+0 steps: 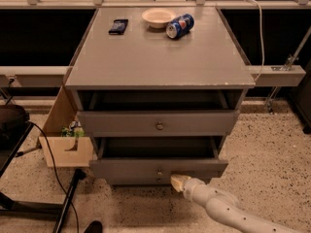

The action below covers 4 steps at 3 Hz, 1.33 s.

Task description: Close middle drawer

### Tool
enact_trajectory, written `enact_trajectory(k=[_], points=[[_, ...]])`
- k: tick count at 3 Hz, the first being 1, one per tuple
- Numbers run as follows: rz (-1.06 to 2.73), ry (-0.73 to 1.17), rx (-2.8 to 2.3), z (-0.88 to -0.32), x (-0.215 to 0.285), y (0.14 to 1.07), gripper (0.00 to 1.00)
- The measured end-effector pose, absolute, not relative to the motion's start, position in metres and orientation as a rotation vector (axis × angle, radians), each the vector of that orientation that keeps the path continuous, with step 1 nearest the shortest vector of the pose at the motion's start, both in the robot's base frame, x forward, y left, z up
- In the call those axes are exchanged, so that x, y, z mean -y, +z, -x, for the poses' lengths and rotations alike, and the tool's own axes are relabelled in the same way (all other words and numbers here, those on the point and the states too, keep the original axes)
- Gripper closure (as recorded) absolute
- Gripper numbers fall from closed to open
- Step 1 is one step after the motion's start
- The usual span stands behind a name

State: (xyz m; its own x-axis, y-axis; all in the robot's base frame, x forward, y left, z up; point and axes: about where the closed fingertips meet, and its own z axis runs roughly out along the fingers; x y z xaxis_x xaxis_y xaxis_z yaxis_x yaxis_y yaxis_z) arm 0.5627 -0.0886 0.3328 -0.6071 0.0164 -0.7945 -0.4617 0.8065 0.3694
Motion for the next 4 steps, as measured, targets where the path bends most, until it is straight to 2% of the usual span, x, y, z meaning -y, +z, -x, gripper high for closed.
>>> enact_trajectory(k=[4], points=[[0.392,0.627,-2.077,-0.639,0.083,0.351,1.0]])
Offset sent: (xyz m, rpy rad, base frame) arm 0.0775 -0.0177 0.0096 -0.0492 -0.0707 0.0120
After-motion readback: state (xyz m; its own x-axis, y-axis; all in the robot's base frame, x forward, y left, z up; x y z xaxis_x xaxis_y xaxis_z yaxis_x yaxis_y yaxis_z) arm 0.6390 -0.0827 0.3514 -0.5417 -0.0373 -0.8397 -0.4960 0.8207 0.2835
